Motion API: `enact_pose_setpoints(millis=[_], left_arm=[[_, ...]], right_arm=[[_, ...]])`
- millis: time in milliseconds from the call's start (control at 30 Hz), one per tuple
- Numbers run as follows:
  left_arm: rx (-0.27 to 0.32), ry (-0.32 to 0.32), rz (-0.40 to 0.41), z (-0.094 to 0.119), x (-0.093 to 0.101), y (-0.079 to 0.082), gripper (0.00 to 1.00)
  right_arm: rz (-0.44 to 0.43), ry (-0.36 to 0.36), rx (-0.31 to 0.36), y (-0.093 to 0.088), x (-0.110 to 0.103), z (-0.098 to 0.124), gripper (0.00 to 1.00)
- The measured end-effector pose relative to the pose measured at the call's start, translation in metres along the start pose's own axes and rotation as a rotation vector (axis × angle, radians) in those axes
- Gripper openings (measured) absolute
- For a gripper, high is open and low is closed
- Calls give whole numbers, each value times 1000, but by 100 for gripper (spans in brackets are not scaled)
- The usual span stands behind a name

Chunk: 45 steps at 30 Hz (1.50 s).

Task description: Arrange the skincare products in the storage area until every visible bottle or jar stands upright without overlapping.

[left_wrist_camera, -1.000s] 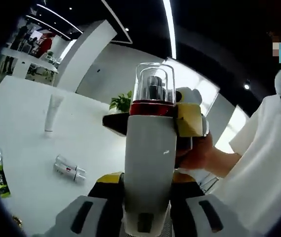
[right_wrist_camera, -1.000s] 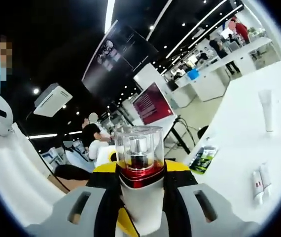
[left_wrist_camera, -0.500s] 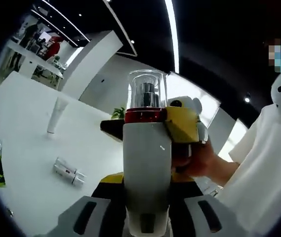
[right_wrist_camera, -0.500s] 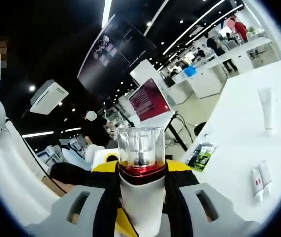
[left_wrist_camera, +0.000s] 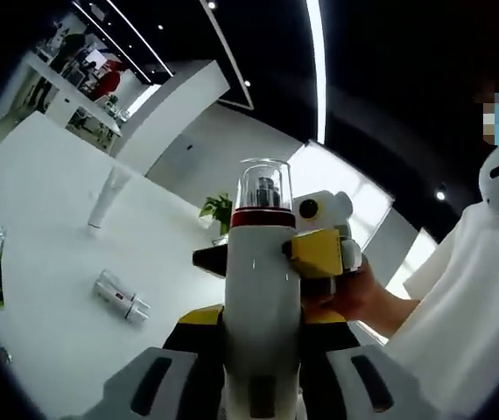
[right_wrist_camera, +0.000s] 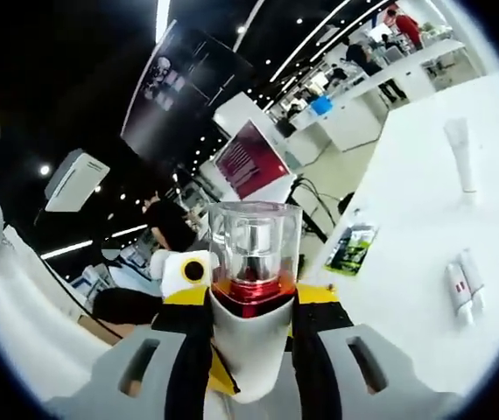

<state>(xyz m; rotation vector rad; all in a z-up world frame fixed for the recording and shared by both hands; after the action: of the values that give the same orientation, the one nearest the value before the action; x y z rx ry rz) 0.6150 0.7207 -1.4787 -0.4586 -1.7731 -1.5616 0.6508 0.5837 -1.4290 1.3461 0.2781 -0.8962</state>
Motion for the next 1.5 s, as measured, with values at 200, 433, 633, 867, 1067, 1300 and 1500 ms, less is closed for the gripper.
enact_pose_setpoints(millis=[200, 433, 633, 867, 1067, 1300, 1500], left_arm=[[-45, 3, -23, -9, -5, 0, 33], [-72, 21, -49, -13, -9, -4, 34], [-104, 49, -72, -11, -15, -5, 35], [-215, 173, -174, -5, -29, -13, 39], [-163, 237, -242, -2, -35, -18, 45], [-257, 341, -321, -2, -41, -27, 45], [-390, 399, -312, 4, -53, -50, 35]], right_arm=[[17, -45, 36, -3, 5, 7, 30], [74, -84, 23, -4, 6, 9, 30], [144, -99, 27, 2, 8, 10, 30], [145, -135, 103, 17, 18, 19, 30], [159, -178, 142, 16, 24, 29, 30], [161, -190, 179, 21, 19, 36, 30], [209, -184, 200, 28, 19, 49, 30]])
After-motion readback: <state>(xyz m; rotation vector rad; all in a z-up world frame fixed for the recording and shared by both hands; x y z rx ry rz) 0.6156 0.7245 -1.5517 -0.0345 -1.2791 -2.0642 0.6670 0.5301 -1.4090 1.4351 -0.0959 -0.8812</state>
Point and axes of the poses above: the point that each gripper's makers call its tool centre point, and the gripper's own axes: z roughly backward along the fingers, x roughly to its right, y roughly out of its top, the point moved 10 cm from there along z, roughly backward along the fingers, and after that the axes turned 3 degrees about -y, right-handed, at the moved point
